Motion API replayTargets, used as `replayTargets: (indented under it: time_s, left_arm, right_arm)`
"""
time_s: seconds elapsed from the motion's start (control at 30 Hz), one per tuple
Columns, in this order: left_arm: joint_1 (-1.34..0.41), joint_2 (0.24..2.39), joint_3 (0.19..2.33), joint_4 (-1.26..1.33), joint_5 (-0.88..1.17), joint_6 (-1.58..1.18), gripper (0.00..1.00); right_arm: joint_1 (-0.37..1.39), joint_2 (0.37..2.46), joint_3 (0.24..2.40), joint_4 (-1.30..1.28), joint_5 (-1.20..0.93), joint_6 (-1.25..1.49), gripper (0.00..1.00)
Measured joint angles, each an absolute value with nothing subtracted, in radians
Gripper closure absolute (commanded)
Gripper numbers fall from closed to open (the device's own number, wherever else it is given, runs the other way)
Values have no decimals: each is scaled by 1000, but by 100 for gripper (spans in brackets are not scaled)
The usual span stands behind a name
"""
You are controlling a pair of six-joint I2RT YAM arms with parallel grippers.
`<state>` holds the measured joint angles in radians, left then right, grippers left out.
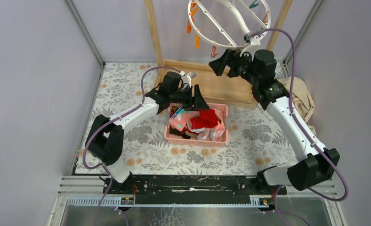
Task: Remove the socks clipped to the hanger
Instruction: Place the sock in the bin.
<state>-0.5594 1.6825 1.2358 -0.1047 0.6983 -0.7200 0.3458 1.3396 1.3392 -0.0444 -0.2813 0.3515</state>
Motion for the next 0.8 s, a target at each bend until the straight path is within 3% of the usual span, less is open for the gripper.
replayTargets:
  time_s: [0.2,0.27,0.33,0.8]
  left_arm:
    - [-559,1682,1240,-172,694,-671,26]
    - [-559,1682,1239,-196,689,-654,9]
    - [-559,1679,1239,-218,681,-632,2]
    - [-560,1635,1255,-412,590,-514,1]
  right_arm:
    - [312,1394,1450,-134,-278,358,0]
    - [305,1420,1486,-172,-281,355,0]
    - [299,1448,1536,-222,-282,345,0]
    - [284,1614,1989,-597,-424,127,0]
